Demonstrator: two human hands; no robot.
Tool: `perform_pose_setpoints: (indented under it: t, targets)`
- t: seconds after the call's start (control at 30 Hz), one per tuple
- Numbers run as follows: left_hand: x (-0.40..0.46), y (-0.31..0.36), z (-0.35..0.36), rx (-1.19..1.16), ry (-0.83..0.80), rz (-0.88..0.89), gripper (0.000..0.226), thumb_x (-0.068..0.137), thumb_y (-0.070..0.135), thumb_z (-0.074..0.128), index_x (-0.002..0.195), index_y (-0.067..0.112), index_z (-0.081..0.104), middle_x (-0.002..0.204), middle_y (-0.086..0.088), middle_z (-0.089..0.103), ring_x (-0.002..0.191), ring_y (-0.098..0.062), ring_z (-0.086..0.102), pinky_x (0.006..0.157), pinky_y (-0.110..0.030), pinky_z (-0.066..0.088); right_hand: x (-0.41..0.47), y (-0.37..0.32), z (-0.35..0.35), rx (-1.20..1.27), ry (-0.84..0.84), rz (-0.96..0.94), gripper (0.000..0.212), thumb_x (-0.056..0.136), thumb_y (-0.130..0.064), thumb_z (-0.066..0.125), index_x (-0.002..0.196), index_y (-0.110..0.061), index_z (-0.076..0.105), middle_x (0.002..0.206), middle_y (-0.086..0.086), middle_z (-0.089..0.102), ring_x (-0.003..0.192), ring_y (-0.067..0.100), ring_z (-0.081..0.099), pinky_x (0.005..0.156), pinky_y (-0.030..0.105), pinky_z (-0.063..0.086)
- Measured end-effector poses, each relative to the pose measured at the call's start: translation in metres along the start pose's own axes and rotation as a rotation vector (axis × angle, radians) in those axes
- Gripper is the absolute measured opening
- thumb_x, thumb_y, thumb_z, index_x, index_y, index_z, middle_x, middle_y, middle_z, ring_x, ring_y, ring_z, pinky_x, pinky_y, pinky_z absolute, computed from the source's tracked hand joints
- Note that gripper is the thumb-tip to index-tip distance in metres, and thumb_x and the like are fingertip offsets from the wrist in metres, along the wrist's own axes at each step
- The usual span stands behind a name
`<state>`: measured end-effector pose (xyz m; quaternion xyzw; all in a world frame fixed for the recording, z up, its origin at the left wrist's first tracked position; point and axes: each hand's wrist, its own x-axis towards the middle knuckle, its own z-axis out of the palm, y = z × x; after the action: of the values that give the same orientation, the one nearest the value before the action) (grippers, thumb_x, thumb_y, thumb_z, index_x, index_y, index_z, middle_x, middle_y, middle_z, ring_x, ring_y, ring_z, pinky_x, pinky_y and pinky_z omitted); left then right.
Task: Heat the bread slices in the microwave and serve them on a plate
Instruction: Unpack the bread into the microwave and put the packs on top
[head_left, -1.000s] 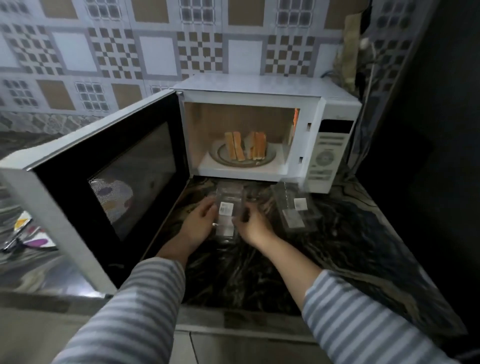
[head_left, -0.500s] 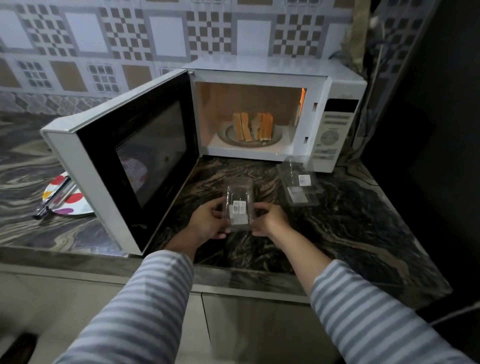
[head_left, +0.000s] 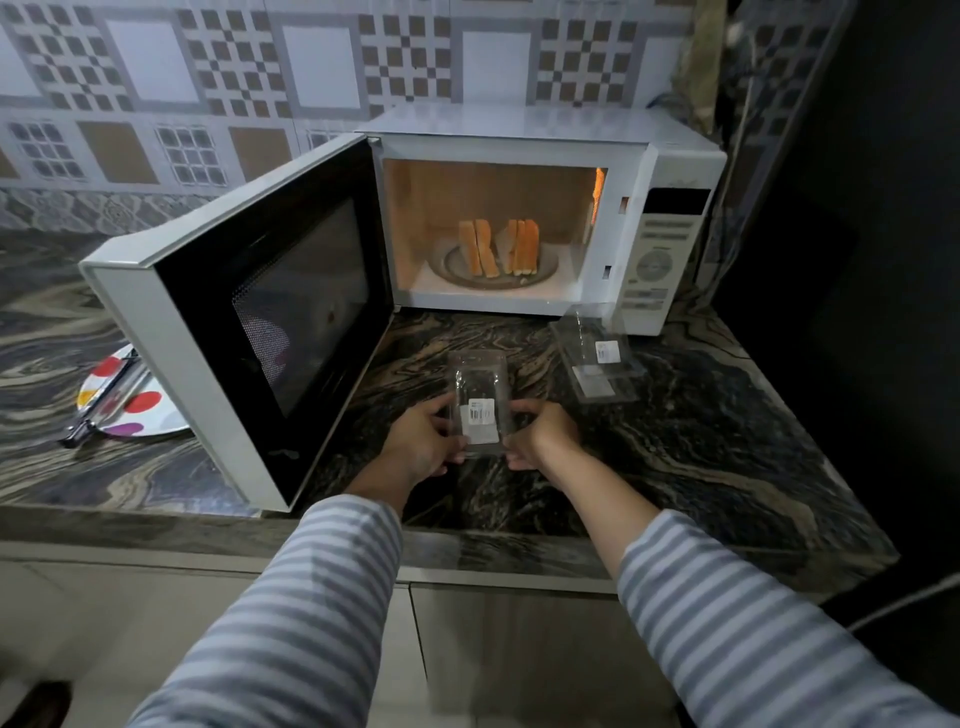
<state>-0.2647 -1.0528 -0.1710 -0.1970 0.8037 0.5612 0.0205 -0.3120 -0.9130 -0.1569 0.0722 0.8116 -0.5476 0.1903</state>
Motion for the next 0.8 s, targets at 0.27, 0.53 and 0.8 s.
perform_pose_setpoints:
  t: [0.27, 0.53, 0.8]
  targets:
    - [-0.002, 0.039, -0.017, 0.497, 0.167, 0.112, 0.075, 0.075, 0.024, 0.065, 0.144, 0.020, 0.035, 0.141, -0.013, 0.042, 0.128, -0.032, 0.043, 0.106, -0.035, 0.036, -0.009, -0.005, -0.037, -0.425, 0.091, -0.310, 0.028, 0.090, -0.024, 0.060, 0.117, -0.018, 0.064, 0.111, 0.006, 0.067, 0.094, 0.023, 0.063, 0.085, 0.033, 0.052]
    - [0.014, 0.108, 0.043, 0.396, 0.303, 0.452, 0.043, 0.085, 0.002, 0.053, 0.126, 0.015, 0.055, 0.129, -0.010, 0.049, 0.121, -0.026, 0.047, 0.100, -0.029, 0.037, 0.003, -0.023, -0.099, -0.405, 0.361, -0.362, 0.018, 0.090, -0.019, 0.053, 0.098, -0.024, 0.068, 0.114, 0.002, 0.064, 0.104, 0.022, 0.060, 0.082, 0.027, 0.047]
    - [0.054, 0.104, 0.106, 0.210, 0.039, 0.291, 0.050, 0.090, 0.024, 0.059, 0.137, 0.022, 0.043, 0.134, -0.014, 0.053, 0.123, -0.029, 0.051, 0.104, -0.035, 0.040, 0.047, -0.015, -0.137, -0.335, 0.385, -0.282, 0.036, 0.097, -0.025, 0.049, 0.134, -0.024, 0.049, 0.134, 0.004, 0.051, 0.102, 0.018, 0.055, 0.069, 0.020, 0.039]
